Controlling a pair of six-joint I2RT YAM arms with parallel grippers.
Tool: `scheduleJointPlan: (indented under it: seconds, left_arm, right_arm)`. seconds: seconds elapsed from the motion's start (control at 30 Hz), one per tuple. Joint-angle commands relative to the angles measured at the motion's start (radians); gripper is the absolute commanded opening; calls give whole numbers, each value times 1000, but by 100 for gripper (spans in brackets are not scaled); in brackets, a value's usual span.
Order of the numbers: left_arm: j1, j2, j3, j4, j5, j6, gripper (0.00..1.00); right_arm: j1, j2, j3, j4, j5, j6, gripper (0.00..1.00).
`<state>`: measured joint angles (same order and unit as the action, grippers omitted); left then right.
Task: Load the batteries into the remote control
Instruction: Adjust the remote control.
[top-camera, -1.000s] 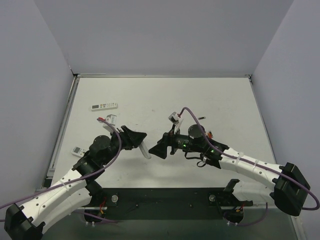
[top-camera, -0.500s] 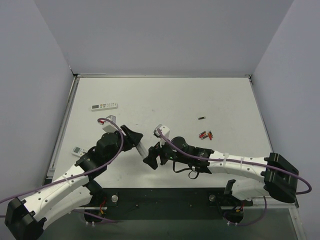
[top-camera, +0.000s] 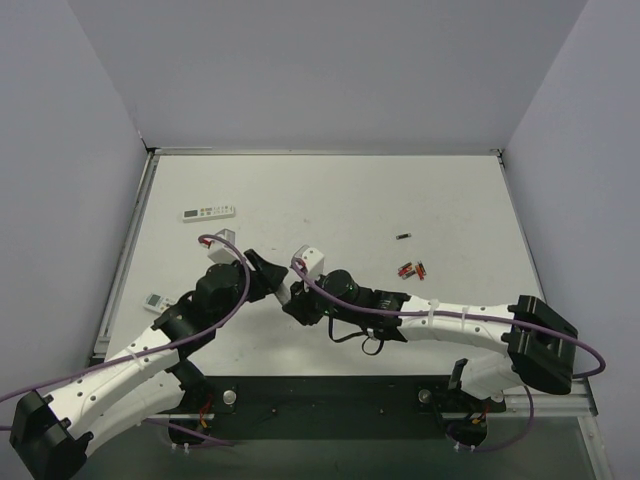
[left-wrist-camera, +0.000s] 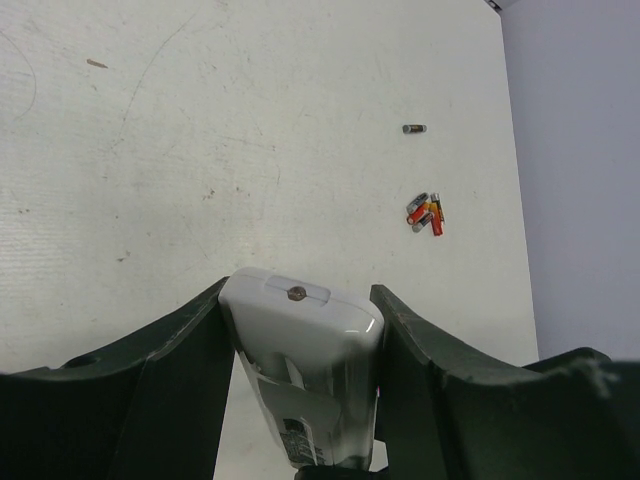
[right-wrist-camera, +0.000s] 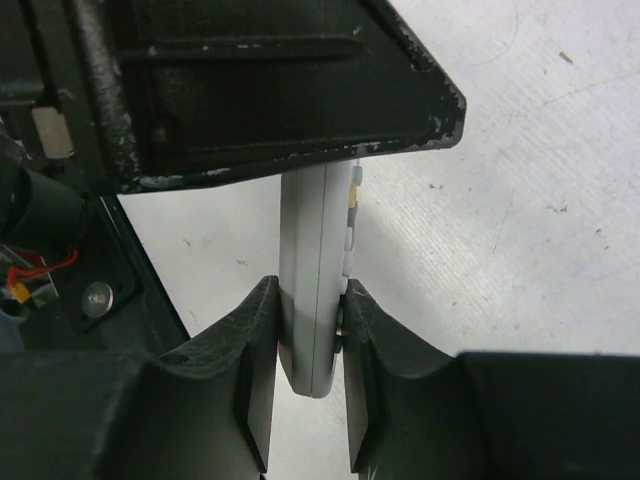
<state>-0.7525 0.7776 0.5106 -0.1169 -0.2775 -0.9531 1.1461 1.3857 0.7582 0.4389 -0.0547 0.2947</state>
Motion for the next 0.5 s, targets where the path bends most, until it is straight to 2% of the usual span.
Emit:
scheduleJointPlan:
  seconds: [0.0, 0.03, 0.1, 0.23, 0.27, 0.33, 0.43, 0.47]
  left_arm:
    - [-5, -15, 43, 62, 15, 60, 33]
    - [-4, -33, 39, 74, 23, 71, 49]
    - [-4, -58, 16, 102, 38, 108, 59]
    - [-2, -158, -36, 207, 38, 142, 67]
    - [-2, -176, -47, 241, 40, 146, 72]
    - [1, -228, -82, 298, 46, 166, 77]
    - [4, -290, -144, 394, 95, 183, 80]
    - [4, -300, -164, 475, 110, 182, 81]
  right_arm:
    - [3, -27, 49, -38, 44, 35, 12]
    - [1, -48, 47, -48, 47, 46, 5]
    - [-11, -74, 35, -49, 46, 81, 0]
    - [-61, -164, -12, -37, -31, 162, 0]
    - [-78, -178, -22, -25, -54, 178, 0]
    - [-136, -220, -40, -9, -150, 247, 0]
    - [-187, -266, -86, 46, -282, 343, 0]
    - [-207, -275, -100, 70, -304, 359, 0]
